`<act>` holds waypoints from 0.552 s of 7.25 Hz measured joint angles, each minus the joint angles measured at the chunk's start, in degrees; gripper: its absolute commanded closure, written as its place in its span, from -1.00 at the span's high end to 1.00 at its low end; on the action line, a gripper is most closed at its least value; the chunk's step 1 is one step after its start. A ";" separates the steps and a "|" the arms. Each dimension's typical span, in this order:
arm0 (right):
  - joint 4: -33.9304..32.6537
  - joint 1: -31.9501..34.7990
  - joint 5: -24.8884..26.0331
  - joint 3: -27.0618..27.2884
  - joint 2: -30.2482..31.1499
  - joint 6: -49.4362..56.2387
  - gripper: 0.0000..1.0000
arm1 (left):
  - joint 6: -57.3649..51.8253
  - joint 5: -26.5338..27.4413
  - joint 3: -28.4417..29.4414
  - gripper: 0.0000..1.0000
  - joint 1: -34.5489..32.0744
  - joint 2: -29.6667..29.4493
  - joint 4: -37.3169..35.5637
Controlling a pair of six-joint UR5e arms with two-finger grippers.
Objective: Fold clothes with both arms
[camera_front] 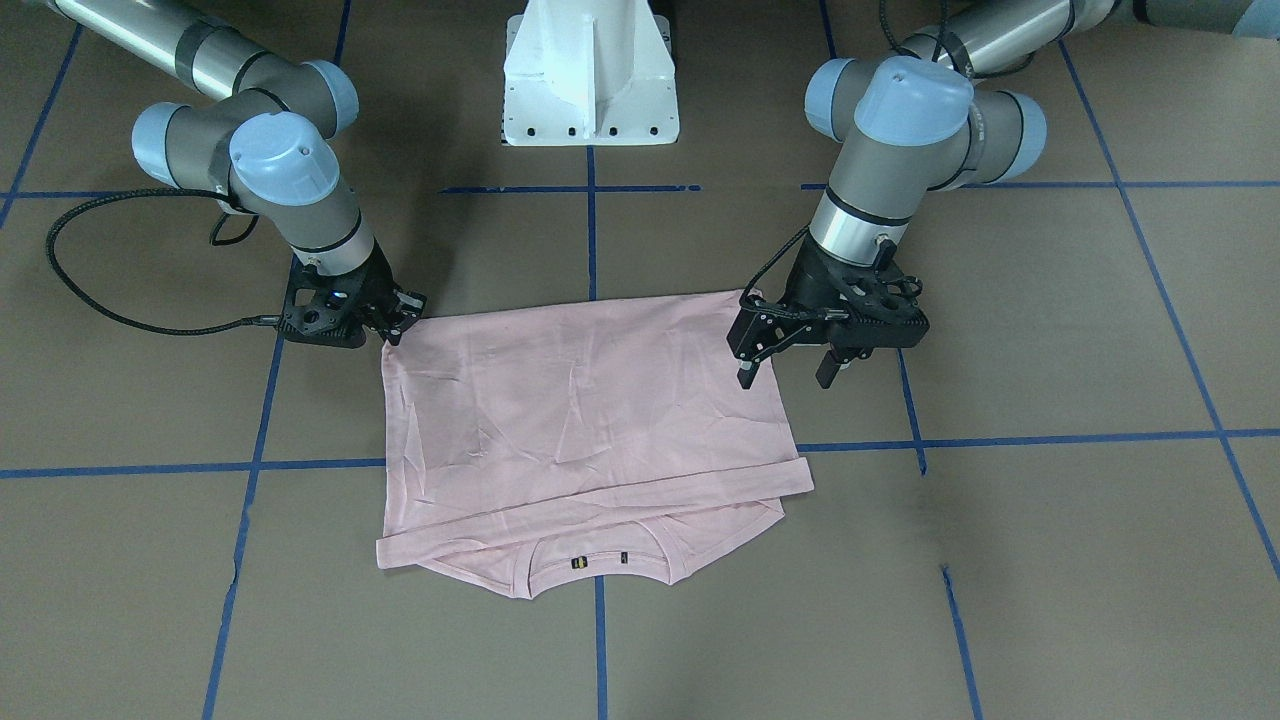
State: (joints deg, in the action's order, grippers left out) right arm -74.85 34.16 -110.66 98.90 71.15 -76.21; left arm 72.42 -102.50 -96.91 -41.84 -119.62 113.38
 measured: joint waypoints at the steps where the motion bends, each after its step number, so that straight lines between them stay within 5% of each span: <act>1: -0.22 -0.94 -0.14 3.60 2.89 -0.29 -1.00 | -0.02 -0.10 -0.50 1.00 -0.03 0.00 -0.10; 4: -0.80 -12.44 0.32 21.21 18.71 -5.38 -1.00 | -0.14 -0.42 -2.96 1.00 0.23 -0.15 -3.37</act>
State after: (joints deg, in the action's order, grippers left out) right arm -75.65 21.72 -110.34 120.12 89.85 -81.59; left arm 72.28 -102.92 -99.87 -41.60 -119.77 110.01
